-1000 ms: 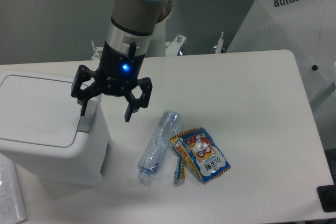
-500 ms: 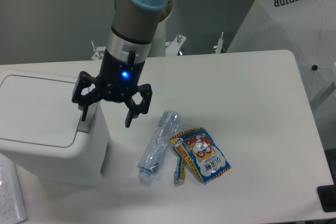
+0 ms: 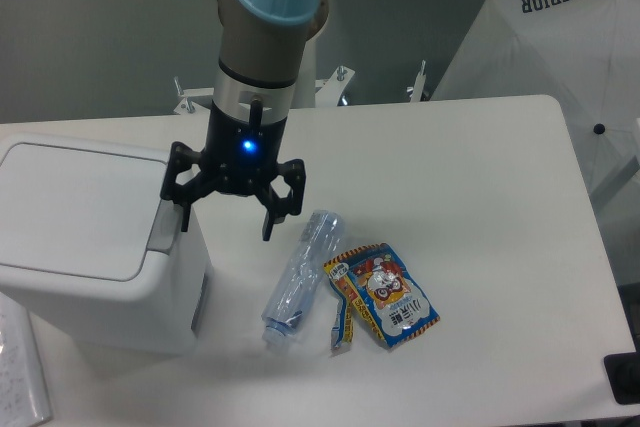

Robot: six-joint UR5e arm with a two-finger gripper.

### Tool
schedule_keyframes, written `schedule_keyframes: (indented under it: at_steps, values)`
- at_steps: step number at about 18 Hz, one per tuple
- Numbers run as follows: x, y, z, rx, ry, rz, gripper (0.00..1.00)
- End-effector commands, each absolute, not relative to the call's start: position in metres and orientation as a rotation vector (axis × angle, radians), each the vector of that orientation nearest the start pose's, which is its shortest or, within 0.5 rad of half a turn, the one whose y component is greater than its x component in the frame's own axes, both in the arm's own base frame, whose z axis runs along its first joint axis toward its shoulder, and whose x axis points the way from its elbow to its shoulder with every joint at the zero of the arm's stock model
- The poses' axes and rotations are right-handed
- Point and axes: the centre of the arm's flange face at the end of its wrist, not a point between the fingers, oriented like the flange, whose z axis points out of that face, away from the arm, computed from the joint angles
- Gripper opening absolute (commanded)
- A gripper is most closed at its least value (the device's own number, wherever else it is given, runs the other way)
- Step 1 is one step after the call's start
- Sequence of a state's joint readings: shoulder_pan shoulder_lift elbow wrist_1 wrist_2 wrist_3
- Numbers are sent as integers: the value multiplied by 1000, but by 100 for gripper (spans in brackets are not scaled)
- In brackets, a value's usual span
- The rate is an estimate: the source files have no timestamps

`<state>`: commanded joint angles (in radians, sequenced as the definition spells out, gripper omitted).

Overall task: Open the trash can
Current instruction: 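Lower the gripper onto the trash can lid's push button and press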

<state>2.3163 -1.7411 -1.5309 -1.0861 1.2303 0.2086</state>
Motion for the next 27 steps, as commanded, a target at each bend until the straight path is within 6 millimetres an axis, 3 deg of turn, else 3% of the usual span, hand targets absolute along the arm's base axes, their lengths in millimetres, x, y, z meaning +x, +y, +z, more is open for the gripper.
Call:
schedule_keyframes:
  at_steps: [9, 27]
  values:
    - [-274, 543, 490, -2572, -651, -189, 100]
    - [-261, 554, 479, -2587, -668, -220, 100]
